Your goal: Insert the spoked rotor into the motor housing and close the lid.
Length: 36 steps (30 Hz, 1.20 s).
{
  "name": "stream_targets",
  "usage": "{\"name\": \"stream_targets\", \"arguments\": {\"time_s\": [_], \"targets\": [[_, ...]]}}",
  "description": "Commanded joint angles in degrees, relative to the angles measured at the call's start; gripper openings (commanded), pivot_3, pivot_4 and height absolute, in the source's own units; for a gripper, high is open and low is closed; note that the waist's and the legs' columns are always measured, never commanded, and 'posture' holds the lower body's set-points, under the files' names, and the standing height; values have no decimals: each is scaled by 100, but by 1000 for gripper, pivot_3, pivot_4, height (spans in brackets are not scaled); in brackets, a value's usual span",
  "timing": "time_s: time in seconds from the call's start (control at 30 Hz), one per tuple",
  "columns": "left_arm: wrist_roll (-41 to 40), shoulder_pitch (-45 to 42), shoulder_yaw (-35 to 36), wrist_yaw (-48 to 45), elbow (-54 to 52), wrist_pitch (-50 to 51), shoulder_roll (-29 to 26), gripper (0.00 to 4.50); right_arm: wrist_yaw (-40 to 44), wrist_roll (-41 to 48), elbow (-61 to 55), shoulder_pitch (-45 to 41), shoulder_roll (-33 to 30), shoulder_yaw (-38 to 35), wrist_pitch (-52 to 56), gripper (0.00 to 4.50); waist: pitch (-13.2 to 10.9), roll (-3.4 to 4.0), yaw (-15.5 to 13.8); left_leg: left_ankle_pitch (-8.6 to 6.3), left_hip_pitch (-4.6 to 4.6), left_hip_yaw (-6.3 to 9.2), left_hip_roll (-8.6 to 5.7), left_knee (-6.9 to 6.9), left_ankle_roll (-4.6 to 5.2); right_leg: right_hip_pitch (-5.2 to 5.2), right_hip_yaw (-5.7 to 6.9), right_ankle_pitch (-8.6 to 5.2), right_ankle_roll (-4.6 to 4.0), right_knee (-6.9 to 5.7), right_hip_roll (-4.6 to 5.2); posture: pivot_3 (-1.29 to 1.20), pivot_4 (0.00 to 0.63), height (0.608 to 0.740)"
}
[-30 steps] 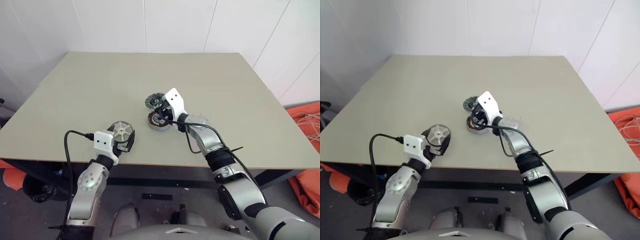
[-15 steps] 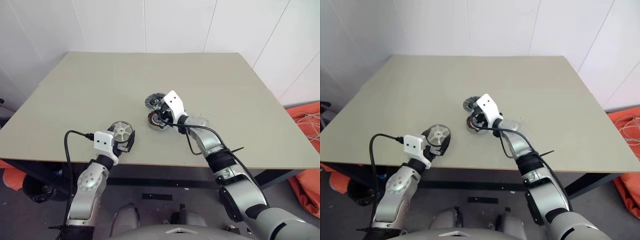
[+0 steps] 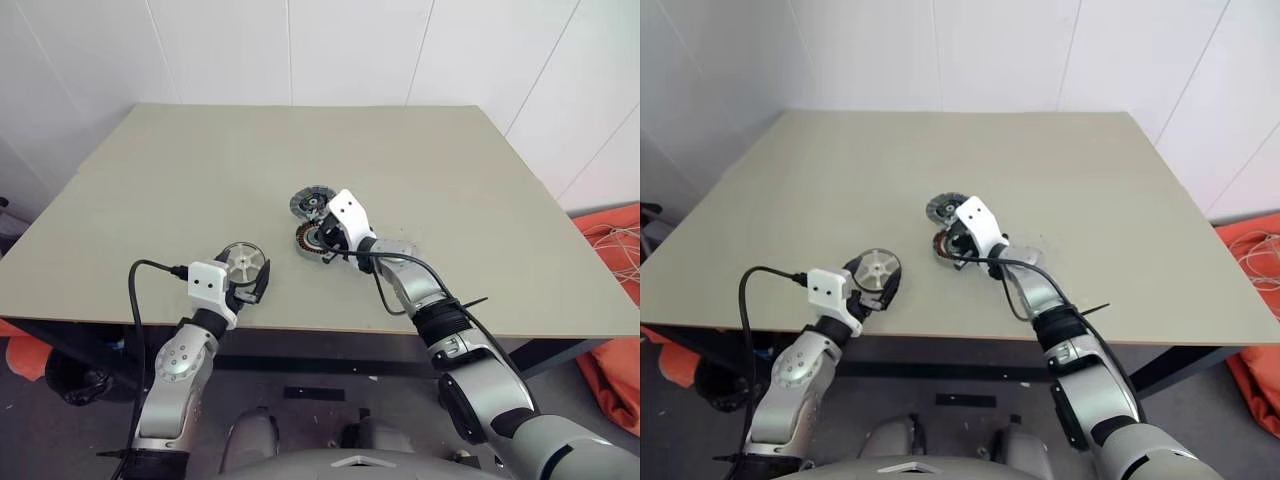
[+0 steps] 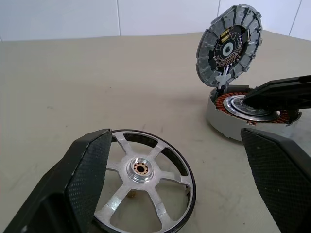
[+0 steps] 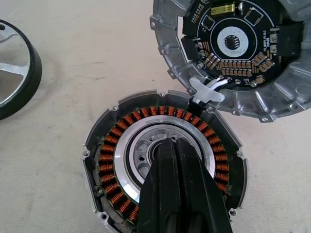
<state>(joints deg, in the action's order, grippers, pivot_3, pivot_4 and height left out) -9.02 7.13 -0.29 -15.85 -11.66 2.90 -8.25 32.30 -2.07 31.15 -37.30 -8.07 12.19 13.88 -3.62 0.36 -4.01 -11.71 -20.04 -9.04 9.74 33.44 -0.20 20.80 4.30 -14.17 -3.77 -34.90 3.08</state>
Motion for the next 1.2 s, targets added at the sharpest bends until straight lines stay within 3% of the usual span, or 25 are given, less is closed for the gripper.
{"name": "stream_targets", "arguments": {"time_s": [0.03,0.47,0.83,1.2], "targets": [[-14,-55,31,10,-112,-78,-3,4500,-45,-19,121,-241,65,-31,-183,41,0,0,2,0,1,0,0,0,0,0,0,0,0,-1,0,0,0,740],[5,-17,9,-1,-127,-117,2,4500,-44,-87,585,-543,279,-18,-470,41,0,0,2,0,-1,0,1,0,-1,1,1,0,-2,-2,0,0,0,740],[-261,204,254,-27,-621,-202,-46,4500,113,348,-1453,766,-262,-408,80,41,0,-1,-27,0,-1,0,0,1,1,-2,1,0,-1,0,0,0,0,740],[-1866,878,946,-27,-1270,788,35,4500,78,498,-2301,1465,-701,-628,628,41,0,-1,-2,1,5,-2,1,0,-2,-4,1,-1,-1,-2,-1,0,0,740]]}}
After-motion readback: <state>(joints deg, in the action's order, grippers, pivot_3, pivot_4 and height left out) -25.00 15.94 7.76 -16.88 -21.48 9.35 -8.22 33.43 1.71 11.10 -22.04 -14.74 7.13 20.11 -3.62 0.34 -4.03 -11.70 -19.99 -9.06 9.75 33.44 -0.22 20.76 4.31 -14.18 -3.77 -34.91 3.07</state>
